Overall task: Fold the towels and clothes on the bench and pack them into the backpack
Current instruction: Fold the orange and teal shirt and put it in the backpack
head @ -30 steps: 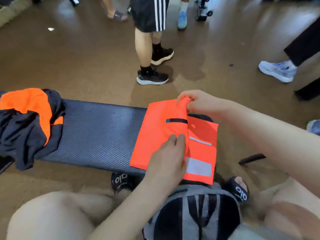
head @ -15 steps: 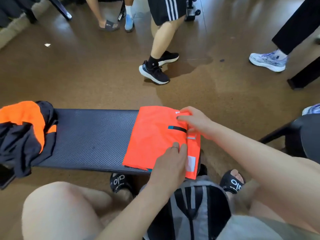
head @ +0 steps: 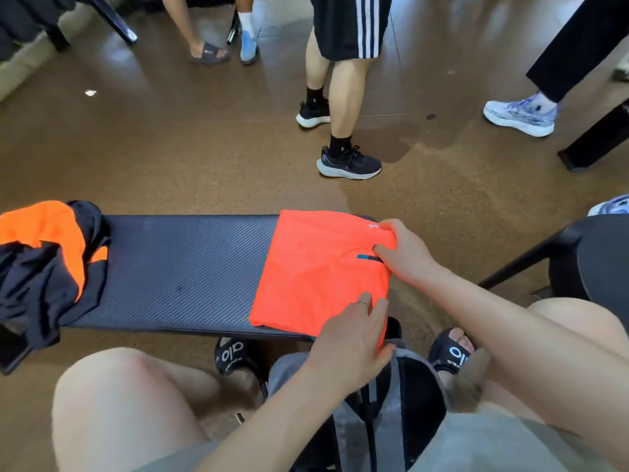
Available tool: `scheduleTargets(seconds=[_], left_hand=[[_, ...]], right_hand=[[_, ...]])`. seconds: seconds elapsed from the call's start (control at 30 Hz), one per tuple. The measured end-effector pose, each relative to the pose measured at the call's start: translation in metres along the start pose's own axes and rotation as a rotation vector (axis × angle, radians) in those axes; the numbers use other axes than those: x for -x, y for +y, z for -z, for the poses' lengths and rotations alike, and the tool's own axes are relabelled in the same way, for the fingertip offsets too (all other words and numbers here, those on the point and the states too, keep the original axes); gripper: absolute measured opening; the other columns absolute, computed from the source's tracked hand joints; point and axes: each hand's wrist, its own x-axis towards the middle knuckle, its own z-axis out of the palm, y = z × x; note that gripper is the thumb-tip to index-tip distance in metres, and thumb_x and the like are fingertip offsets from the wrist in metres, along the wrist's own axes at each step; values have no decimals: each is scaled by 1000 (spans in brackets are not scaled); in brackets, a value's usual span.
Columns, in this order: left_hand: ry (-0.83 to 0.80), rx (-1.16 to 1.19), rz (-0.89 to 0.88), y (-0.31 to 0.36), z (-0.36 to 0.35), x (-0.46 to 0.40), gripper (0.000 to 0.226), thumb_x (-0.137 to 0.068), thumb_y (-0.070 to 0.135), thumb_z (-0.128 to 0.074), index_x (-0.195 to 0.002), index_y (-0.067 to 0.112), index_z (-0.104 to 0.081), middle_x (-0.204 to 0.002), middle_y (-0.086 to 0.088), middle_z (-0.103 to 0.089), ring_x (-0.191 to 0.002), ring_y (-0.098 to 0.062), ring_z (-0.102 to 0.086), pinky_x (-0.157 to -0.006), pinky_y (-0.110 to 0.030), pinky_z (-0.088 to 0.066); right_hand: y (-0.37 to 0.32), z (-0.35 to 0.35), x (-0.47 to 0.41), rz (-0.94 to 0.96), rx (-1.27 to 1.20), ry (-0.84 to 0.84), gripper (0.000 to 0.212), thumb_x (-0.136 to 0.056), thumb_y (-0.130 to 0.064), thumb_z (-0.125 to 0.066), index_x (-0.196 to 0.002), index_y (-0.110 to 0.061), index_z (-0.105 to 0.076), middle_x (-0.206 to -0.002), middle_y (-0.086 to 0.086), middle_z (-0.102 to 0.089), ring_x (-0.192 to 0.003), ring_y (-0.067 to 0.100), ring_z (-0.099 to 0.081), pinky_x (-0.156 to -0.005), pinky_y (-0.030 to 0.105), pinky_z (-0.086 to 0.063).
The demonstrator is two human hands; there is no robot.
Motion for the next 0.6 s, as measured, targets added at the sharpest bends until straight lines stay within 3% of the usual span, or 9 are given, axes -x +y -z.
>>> scheduleTargets(seconds=[0.07, 0.13, 0.23, 0.3, 0.37, 0.43, 0.5, 0.6], left_hand=[[36, 124, 84, -13, 15, 7, 53, -95, 58, -48, -133, 22, -39, -119, 1, -46, -97, -23, -54, -71, -40, -47], [149, 215, 233, -39, 30, 11, 55, -95, 59, -46, -137, 23, -40, -126, 0, -48, -105, -23, -57, -86, -42, -48], [229, 46, 512, -95, 39, 16, 66, -91, 53, -60, -139, 12, -40, -127, -12, -46, -115, -34, -51, -95, -45, -46], [154, 197, 691, -118, 39, 18, 75, -86, 51, -69, -139, 9, -36, -130, -14, -43, -122, -34, -45, -99, -43, -41], [105, 416, 781, -129, 35, 19, 72, -83, 43, -78, -133, 8, -39, -127, -11, -46, -121, -29, -46, -94, -36, -39], [97, 525, 808, -137, 31, 22, 59, -81, 31, -81, -121, 11, -43, -115, -5, -54, -108, -23, -53, -76, -31, -39], [94, 596, 819, -144, 28, 27, 49, -80, 20, -80, -113, 12, -45, -104, -3, -62, -94, -20, -59, -66, -28, -40], [87, 593, 819, -152, 30, 31, 45, -78, 13, -78, -112, 13, -48, -95, 0, -63, -86, -18, -59, -65, -26, -41]], right_hand=[[-2, -3, 2, -13, 52, 9, 59, -93, -23, -58, -149, -22, -36, -133, 18, -45, -120, 38, -52, -97, 37, -42], [-8, -6, 6, 48, 238, 105, 64, -95, -27, -56, -153, -19, -29, -139, 20, -37, -126, 42, -45, -105, 46, -39], [-26, -18, 16, 324, 499, 234, 63, -97, -35, -53, -154, -16, -32, -150, 22, -35, -139, 39, -35, -114, 50, -31], [-30, -32, 17, 458, 556, 173, 62, -100, -42, -46, -156, -19, -33, -156, 22, -33, -145, 37, -30, -119, 52, -25], [-20, -45, 12, 431, 662, 61, 65, -99, -53, -25, -158, -26, -26, -162, 19, -24, -150, 34, -21, -122, 52, -17], [-6, -49, 5, 348, 737, -21, 76, -91, -61, -3, -160, -32, -17, -166, 16, -16, -154, 31, -12, -124, 50, -11], [-5, -48, 2, 338, 744, -21, 79, -89, -63, 0, -160, -33, -16, -167, 16, -15, -154, 31, -11, -124, 51, -9], [-17, -48, 3, 457, 761, 2, 72, -96, -60, -10, -160, -30, -23, -165, 16, -21, -153, 33, -17, -124, 51, -11]])
